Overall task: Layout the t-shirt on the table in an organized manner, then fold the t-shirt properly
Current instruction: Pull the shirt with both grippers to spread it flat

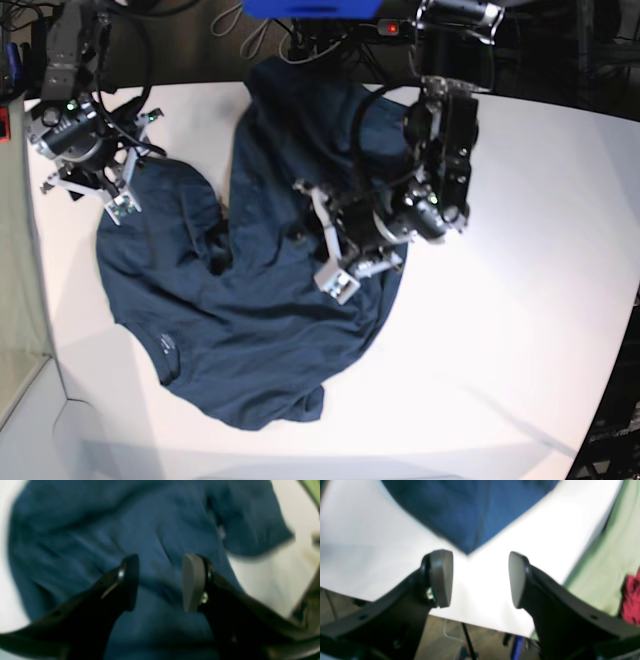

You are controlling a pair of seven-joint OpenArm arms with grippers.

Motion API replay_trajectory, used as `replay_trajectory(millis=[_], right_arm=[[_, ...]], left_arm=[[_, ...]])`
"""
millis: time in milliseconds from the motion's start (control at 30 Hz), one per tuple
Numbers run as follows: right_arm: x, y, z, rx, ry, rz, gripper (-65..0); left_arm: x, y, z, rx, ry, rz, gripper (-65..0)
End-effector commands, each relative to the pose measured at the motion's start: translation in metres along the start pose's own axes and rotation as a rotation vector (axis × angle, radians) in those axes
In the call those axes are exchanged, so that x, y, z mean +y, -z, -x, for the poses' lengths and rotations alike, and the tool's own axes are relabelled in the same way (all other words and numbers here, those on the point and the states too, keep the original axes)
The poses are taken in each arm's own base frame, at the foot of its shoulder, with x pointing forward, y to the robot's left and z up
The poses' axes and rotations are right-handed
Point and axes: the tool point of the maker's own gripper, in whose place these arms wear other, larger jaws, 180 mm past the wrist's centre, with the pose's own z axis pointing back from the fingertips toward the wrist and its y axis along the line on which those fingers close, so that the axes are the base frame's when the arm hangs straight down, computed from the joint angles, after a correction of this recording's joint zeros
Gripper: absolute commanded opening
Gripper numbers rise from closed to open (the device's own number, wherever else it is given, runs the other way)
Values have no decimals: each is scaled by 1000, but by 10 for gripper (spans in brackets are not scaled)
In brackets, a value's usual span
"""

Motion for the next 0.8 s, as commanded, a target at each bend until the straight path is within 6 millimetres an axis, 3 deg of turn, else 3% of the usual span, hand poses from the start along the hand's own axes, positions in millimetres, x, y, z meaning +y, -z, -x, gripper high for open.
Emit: replay_trajectory(millis=[0,167,367,600,700,767], right_arm=[[-13,-4,-4,-9,-15,39,-296],[-17,-5,-8,-19,-17,49,-296],[-16,-5,-10,-29,-14,46,-296],[-13,-2,-41,-99,34,35,-298],[-3,12,-51,-107,79,-15,-299],[5,27,-47,-78,100,-59,-300]], left_arm=[[-9,0,-8,-32,3,19,-369],[-16,-1,38,70,-3,34,-369],[25,-19,93,222,26,-27,-369],[59,-40,102,268,78,-96,-369],[68,-41,95,264,96,-110,-369],[82,-50,95,275,119,-137,-369]])
